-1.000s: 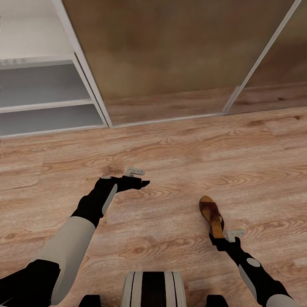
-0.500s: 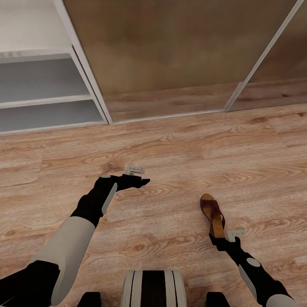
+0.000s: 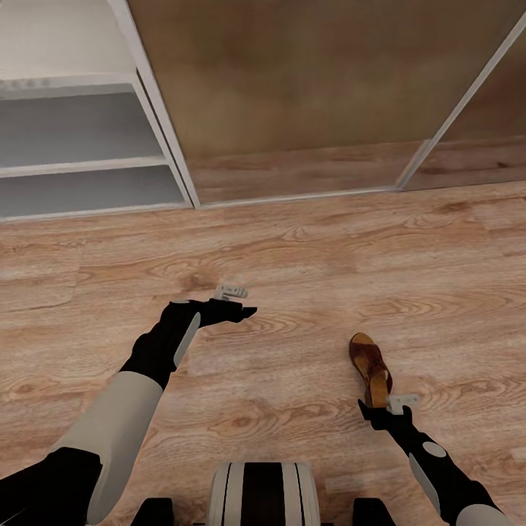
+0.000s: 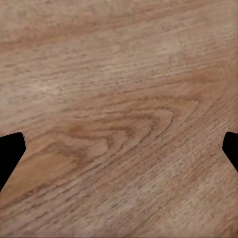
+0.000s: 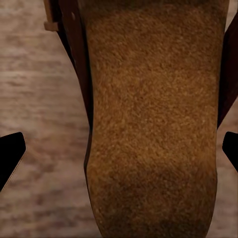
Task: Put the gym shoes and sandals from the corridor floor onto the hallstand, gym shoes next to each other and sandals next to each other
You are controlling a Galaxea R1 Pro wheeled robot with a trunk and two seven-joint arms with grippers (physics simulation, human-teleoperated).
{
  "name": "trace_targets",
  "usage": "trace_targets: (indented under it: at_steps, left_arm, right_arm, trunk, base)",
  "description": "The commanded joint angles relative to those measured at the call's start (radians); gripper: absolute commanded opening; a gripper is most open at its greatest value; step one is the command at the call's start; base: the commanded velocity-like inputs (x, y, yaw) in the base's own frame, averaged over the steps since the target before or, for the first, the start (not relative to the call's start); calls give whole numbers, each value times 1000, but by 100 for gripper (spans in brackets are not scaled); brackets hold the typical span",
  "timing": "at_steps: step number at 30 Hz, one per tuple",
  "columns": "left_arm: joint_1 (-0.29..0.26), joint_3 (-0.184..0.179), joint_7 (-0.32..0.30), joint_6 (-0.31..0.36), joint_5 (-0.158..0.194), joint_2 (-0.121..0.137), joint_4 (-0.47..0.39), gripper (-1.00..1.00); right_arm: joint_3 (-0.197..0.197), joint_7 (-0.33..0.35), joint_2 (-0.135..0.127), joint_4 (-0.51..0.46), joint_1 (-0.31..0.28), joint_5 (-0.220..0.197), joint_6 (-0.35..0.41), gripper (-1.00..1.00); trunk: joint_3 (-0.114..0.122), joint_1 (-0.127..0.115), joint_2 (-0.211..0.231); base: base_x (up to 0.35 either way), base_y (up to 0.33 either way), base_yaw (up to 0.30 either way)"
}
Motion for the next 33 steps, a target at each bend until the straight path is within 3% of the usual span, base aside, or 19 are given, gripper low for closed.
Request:
trace_targets:
  at_steps: [1, 6, 10, 33]
  left_arm:
    - [0, 0, -1, 7, 3, 0, -3, 100]
    - [3, -1, -1, 8, 4, 0, -20, 100]
    - [1, 0, -1, 9, 4, 0, -23, 100]
    - [2, -1, 0, 11, 3, 0, -24, 100]
  right_arm:
    - [-6, 9, 1, 1, 0, -2, -2, 100]
    - [-6, 9, 1, 1, -1, -2, -2, 100]
    - [-6, 9, 1, 1, -1, -2, -2, 100]
    - [-6, 9, -1, 0, -1, -2, -2, 100]
  trunk:
    - [-1, 0, 0]
    - [-1, 0, 0]
    - [-17, 2, -1]
    - [-19, 2, -1]
  base:
    - [0, 0, 24]
    - [0, 0, 9]
    - [0, 0, 1]
    - [0, 0, 0]
